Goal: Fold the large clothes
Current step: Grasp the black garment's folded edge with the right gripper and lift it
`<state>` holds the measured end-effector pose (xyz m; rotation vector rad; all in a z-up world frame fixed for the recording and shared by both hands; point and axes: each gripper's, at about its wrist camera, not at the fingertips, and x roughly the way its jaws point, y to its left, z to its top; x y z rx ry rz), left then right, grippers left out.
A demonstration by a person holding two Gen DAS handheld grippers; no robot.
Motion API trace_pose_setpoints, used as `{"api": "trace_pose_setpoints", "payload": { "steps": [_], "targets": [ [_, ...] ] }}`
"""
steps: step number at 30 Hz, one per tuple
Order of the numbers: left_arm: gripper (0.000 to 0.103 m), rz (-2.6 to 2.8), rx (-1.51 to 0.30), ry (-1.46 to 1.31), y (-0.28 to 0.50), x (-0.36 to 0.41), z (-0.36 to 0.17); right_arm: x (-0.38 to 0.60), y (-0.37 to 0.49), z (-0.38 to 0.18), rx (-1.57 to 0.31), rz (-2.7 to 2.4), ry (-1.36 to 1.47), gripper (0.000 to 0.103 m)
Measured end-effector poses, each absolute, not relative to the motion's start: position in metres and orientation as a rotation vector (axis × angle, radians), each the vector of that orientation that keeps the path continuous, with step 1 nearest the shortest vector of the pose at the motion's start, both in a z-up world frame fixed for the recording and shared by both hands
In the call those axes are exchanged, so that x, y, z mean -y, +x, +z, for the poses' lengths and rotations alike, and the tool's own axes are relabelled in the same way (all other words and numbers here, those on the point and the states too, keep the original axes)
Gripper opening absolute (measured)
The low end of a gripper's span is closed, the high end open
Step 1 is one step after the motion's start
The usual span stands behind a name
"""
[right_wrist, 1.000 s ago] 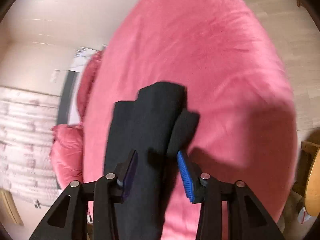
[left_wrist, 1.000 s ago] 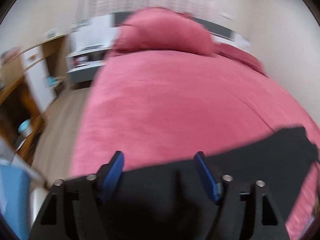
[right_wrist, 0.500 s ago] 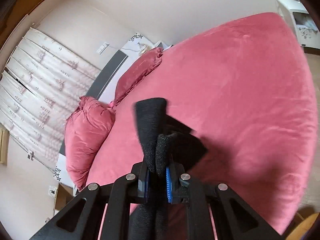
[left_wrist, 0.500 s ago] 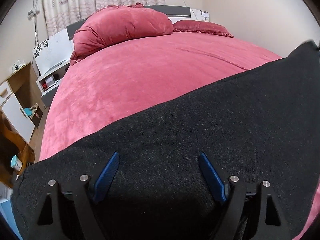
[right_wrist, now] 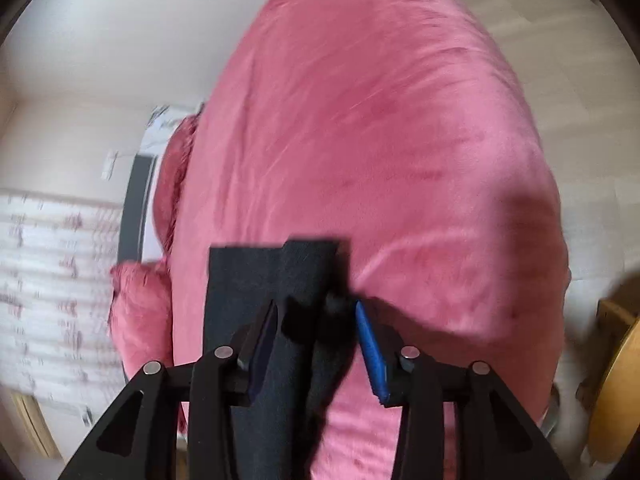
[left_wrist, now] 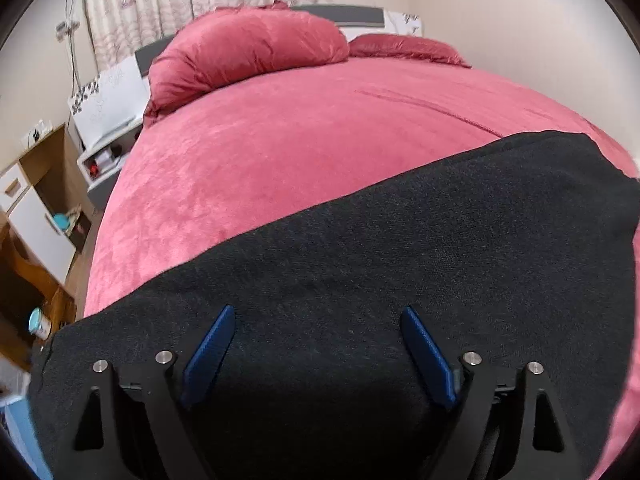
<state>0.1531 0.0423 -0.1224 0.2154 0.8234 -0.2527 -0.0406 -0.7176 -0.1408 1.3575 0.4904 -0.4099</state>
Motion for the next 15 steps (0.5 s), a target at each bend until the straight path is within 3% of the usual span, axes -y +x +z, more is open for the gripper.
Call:
{"api": "trace_pose_setpoints", "payload": {
  "steps": [3, 6, 10, 13, 15],
  "targets": [
    [0.070, -0.404, -0.830, 0.141, 0.128, -0.024, -0.107, 0.695, -0.040, -0.135, -0.542, -0.368, 1.296, 0.042],
    [0.071, -0.585, -0.809, 0.220, 0.089, 0.017, -0.102, 0.684, -0.032, -0.144, -0.598, -0.361, 1.241, 0.042],
    [0.074, -0.742, -0.782, 0.552, 0.044, 0.079, -0.132, 0.697, -0.018, -0.155, -0.493, -0.370, 1.373, 0.042],
    [0.103, -0.672, -0.673, 0.665, 0.039, 0.094, -0.142, 0.697, 0.002, -0.153, -0.476, -0.352, 1.389, 0.042],
    [0.103, -0.689, -0.769, 0.598, 0.057, 0.093, -0.144, 0.692, 0.013, -0.146, -0.556, -0.350, 1.329, 0.041]
  ]
}}
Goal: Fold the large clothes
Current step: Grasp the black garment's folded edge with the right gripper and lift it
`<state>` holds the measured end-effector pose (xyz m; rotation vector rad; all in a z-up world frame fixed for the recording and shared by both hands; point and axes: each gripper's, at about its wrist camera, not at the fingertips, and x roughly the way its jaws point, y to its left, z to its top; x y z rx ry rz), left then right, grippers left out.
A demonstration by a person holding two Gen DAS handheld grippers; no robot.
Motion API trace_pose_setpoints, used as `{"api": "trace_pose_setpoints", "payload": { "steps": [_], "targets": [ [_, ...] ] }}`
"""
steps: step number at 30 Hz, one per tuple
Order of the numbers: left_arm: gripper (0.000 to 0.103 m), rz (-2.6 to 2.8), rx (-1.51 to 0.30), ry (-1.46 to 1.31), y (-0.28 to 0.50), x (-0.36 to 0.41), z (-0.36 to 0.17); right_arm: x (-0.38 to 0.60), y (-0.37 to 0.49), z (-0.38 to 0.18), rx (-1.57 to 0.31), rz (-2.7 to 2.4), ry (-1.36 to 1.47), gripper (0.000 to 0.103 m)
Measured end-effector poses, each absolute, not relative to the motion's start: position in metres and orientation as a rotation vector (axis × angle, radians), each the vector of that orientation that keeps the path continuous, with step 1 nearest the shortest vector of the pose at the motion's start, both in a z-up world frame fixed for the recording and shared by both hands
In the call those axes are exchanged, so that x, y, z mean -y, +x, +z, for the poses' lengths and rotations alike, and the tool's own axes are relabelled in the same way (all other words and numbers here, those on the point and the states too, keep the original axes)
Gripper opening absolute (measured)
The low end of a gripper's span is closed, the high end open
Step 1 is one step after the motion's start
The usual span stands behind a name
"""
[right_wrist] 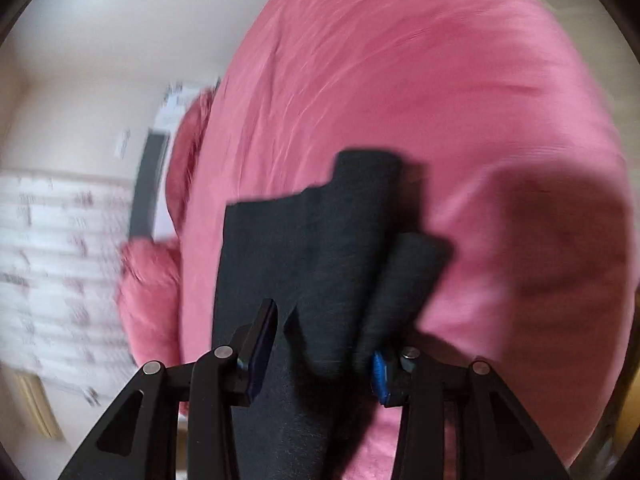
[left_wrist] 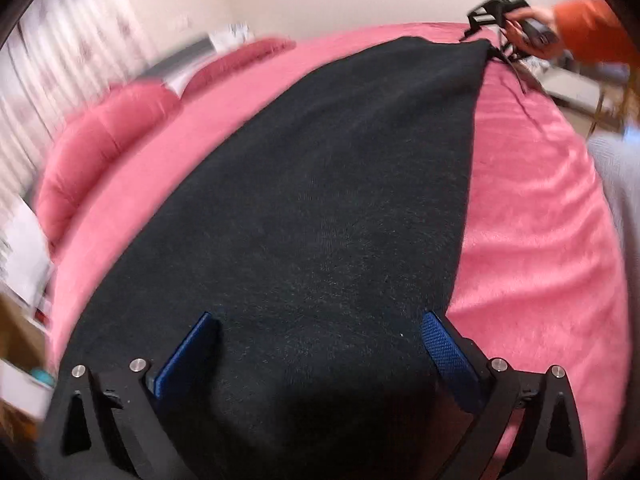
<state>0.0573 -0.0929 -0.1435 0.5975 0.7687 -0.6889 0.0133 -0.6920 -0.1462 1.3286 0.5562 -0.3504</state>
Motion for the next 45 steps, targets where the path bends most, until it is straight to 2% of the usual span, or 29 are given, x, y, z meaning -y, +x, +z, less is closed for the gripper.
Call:
{"api": "trace_pose_setpoints", "payload": {
  "steps": [2, 4, 6, 7, 10, 11, 13, 14, 17, 23, 28, 31, 33, 35, 36, 37, 38, 39, 41, 44, 45],
  "targets": [
    [0.103, -0.719, -0.840, 0.545, 0.068, 0.090, -0.142, 0.690, 0.019, -0.148, -0.587, -0.360, 1.313, 0.041],
    [0.097, -0.759, -0.890, 0.548, 0.067, 0.094, -0.130, 0.691, 0.015, -0.151, -0.565, -0.360, 1.349, 0.041],
    [0.100, -0.831, -0.887, 0.467, 0.061, 0.089, -0.114, 0.693, 0.007, -0.158, -0.531, -0.355, 1.399, 0.035],
    [0.103, -0.826, -0.849, 0.488, 0.056, 0.088, -0.113, 0.694, 0.008, -0.160, -0.530, -0.351, 1.405, 0.031],
    [0.100, -0.784, -0.842, 0.724, 0.049, 0.092, -0.145, 0.695, 0.012, -0.163, -0.522, -0.336, 1.402, 0.028],
    [0.089, -0.810, -0.839, 0.661, 0.051, 0.087, -0.143, 0.694, 0.009, -0.162, -0.528, -0.340, 1.391, 0.027],
    [0.055, -0.816, -0.899, 0.601, 0.063, 0.086, -0.136, 0.693, 0.015, -0.159, -0.559, -0.362, 1.358, 0.018],
    [0.022, -0.813, -0.924, 0.582, 0.070, 0.087, -0.128, 0.694, 0.017, -0.156, -0.571, -0.364, 1.354, 0.016],
    [0.020, -0.807, -1.022, 0.428, 0.105, 0.078, -0.099, 0.699, 0.024, -0.140, -0.564, -0.356, 1.359, 0.013],
    [0.018, -0.797, -1.052, 0.107, 0.156, 0.049, -0.042, 0.699, 0.040, -0.087, -0.545, -0.306, 1.285, 0.011],
    [0.018, -0.897, -1.107, -0.007, 0.156, 0.029, -0.022, 0.695, 0.030, -0.056, -0.520, -0.240, 1.307, 0.010],
    [0.019, -0.964, -1.161, 0.028, 0.155, 0.036, -0.035, 0.697, 0.012, -0.052, -0.491, -0.225, 1.327, 0.010],
    [0.033, -0.948, -1.192, 0.252, 0.153, 0.061, -0.067, 0.702, 0.009, -0.069, -0.556, -0.326, 1.269, 0.011],
    [0.033, -0.863, -1.283, 0.387, 0.151, 0.076, -0.104, 0.705, 0.015, -0.106, -0.717, -0.423, 1.225, 0.018],
    [0.033, -0.863, -1.338, 0.314, 0.152, 0.076, -0.113, 0.707, 0.014, -0.129, -0.790, -0.466, 1.247, 0.022],
    [0.035, -0.863, -1.336, 0.217, 0.151, 0.072, -0.110, 0.707, 0.007, -0.150, -0.773, -0.466, 1.310, 0.021],
    [0.040, -0.883, -1.317, 0.145, 0.151, 0.069, -0.103, 0.708, -0.006, -0.159, -0.668, -0.427, 1.380, 0.022],
    [0.052, -0.922, -1.287, 0.062, 0.148, 0.062, -0.095, 0.709, -0.015, -0.164, -0.591, -0.382, 1.428, 0.028],
    [0.067, -0.956, -1.219, -0.047, 0.152, 0.055, -0.078, 0.713, -0.023, -0.170, -0.545, -0.326, 1.460, 0.030],
    [0.071, -0.890, -1.145, -0.161, 0.167, 0.035, -0.070, 0.716, -0.030, -0.177, -0.499, -0.282, 1.483, 0.030],
    [0.076, -0.814, -1.126, -0.177, 0.173, 0.029, -0.072, 0.715, -0.030, -0.178, -0.483, -0.285, 1.483, 0.030]
  ]
}}
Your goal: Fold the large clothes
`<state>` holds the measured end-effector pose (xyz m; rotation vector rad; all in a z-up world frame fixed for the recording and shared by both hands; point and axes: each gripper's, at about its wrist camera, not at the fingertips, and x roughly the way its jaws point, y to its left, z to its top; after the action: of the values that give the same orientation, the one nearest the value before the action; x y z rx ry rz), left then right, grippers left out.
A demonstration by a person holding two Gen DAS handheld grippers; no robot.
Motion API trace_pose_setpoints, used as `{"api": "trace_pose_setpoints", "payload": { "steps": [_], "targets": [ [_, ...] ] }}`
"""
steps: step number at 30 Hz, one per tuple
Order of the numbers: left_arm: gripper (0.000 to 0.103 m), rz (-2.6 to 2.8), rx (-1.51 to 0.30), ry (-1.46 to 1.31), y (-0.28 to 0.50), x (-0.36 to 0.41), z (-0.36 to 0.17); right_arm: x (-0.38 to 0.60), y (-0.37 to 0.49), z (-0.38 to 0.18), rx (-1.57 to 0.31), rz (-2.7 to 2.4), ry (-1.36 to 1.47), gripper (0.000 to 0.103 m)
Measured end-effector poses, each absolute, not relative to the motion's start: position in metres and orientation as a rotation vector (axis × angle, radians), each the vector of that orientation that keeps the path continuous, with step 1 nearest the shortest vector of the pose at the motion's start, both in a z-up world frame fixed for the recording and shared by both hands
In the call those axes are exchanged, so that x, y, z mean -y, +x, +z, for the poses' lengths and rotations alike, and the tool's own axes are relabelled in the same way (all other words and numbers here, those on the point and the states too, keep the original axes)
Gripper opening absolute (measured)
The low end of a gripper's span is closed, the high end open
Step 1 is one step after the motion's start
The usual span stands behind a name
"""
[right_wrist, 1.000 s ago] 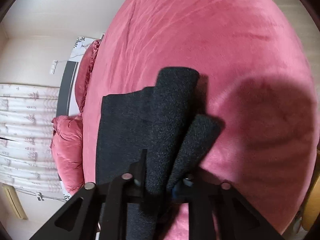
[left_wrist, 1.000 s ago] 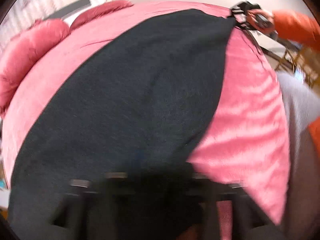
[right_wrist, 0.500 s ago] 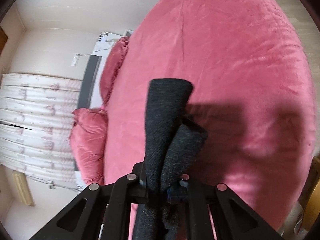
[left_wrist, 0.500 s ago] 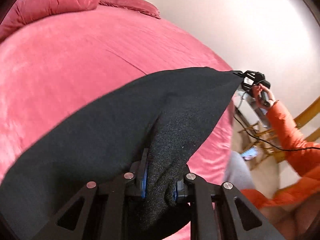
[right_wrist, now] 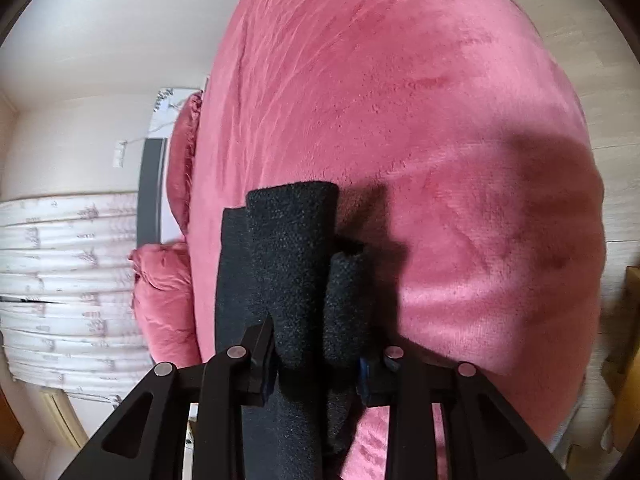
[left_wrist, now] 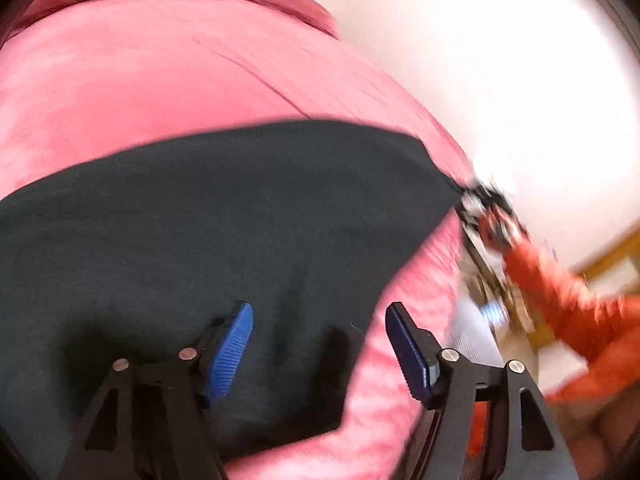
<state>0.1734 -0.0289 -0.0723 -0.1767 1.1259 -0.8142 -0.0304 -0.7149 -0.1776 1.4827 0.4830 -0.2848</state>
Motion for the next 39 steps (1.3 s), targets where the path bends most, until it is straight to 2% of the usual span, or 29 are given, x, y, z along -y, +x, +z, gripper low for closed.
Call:
{"api": "trace_pose_setpoints", "payload": {
  "steps": [2, 3, 6, 9, 17, 21, 24, 28, 31, 33, 35, 36, 37, 39],
  "targets": [
    [0.079, -0.703, -1.100, -0.126, 0.178, 0.026, -0.089, 0.711, -0.030, -0.177, -0.463, -0.310, 1.469, 0.030],
    [0.076, -0.642, -1.103, -0.059, 0.181, 0.031, -0.100, 0.709, -0.029, -0.174, -0.453, -0.321, 1.459, 0.028],
    [0.078, -0.628, -1.078, 0.080, 0.173, 0.049, -0.117, 0.703, -0.019, -0.161, -0.458, -0.334, 1.420, 0.014],
    [0.078, -0.622, -1.035, 0.261, 0.163, 0.074, -0.116, 0.699, -0.015, -0.140, -0.408, -0.323, 1.411, 0.012],
    [0.080, -0.581, -1.020, -0.184, 0.197, 0.023, -0.087, 0.646, 0.011, -0.034, -0.452, -0.200, 1.129, 0.011],
    [0.080, -0.562, -0.939, -0.277, 0.192, 0.014, -0.081, 0.563, 0.040, 0.030, -0.551, -0.106, 0.793, 0.011],
    [0.081, -0.546, -0.913, -0.304, 0.188, 0.007, -0.086, 0.477, 0.051, 0.053, -0.596, -0.005, 0.513, 0.012],
    [0.083, -0.532, -0.900, -0.357, 0.173, 0.006, -0.090, 0.347, 0.042, 0.032, -0.649, 0.139, 0.122, 0.012],
    [0.084, -0.519, -0.909, -0.384, 0.168, -0.022, -0.099, 0.268, 0.030, -0.022, -0.751, 0.271, -0.044, 0.013],
    [0.084, -0.521, -0.915, -0.401, 0.157, -0.021, -0.099, 0.226, 0.018, -0.083, -0.892, 0.339, -0.113, 0.013],
    [0.084, -0.521, -0.912, -0.410, 0.155, -0.033, -0.098, 0.209, 0.012, -0.123, -0.937, 0.296, -0.149, 0.018],
    [0.084, -0.524, -0.915, -0.411, 0.154, -0.034, -0.098, 0.206, -0.004, -0.125, -0.830, 0.263, -0.157, 0.024],
    [0.085, -0.528, -0.914, -0.413, 0.153, -0.036, -0.098, 0.206, -0.010, -0.124, -0.802, 0.259, -0.135, 0.033],
    [0.087, -0.532, -0.908, -0.414, 0.145, -0.040, -0.096, 0.209, -0.016, -0.123, -0.816, 0.243, -0.070, 0.036]
  ]
}}
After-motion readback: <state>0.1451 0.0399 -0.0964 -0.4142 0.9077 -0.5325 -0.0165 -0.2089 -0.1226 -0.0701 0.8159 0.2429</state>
